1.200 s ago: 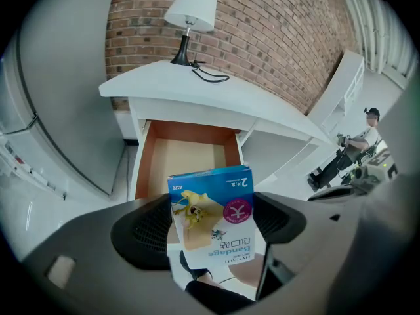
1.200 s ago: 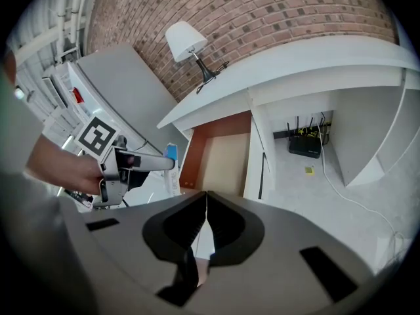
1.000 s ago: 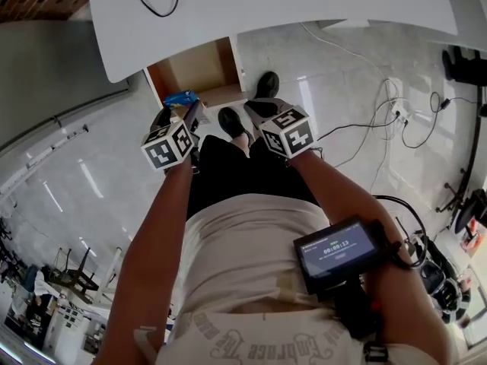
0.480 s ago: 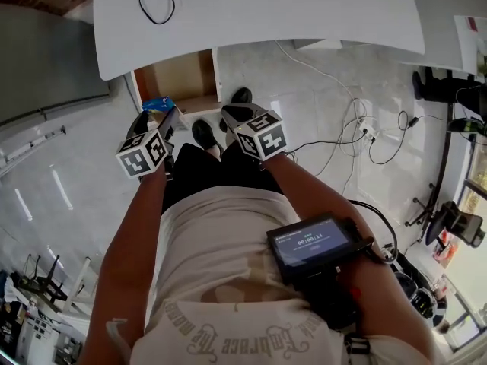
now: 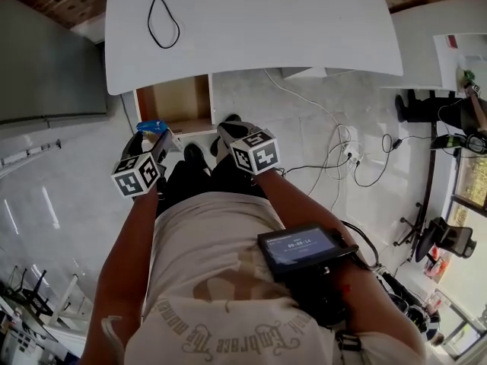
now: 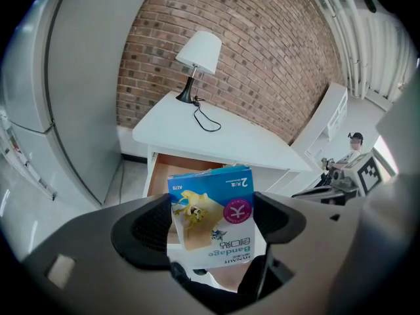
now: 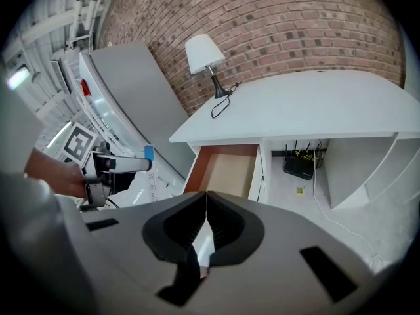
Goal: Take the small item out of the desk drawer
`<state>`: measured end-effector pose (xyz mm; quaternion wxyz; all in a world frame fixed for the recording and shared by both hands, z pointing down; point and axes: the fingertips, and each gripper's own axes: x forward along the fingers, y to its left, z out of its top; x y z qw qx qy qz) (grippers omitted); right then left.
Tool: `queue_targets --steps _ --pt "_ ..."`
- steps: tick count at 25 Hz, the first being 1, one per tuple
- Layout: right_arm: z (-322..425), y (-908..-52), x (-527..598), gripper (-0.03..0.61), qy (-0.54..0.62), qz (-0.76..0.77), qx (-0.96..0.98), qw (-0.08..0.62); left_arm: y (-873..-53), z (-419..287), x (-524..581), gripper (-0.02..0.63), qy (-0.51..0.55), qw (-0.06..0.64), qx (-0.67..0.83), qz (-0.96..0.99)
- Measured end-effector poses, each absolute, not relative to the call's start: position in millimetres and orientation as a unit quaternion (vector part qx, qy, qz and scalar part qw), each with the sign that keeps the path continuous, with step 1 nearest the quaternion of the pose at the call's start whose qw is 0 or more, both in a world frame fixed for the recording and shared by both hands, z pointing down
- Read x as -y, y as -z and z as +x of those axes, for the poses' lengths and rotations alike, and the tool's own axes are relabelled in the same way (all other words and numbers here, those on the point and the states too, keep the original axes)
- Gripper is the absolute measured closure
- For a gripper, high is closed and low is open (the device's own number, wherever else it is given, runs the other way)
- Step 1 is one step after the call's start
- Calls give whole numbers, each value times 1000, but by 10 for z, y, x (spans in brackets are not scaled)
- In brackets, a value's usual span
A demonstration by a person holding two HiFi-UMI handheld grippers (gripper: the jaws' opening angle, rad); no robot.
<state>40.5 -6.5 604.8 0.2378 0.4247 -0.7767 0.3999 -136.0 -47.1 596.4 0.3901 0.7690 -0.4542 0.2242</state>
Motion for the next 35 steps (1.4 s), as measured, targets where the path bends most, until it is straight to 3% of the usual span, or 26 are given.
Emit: queue_targets --steps 35 --pt "-295 -4991 644 572 -281 420 841 194 -5075 -1787 737 231 -148 318 425 834"
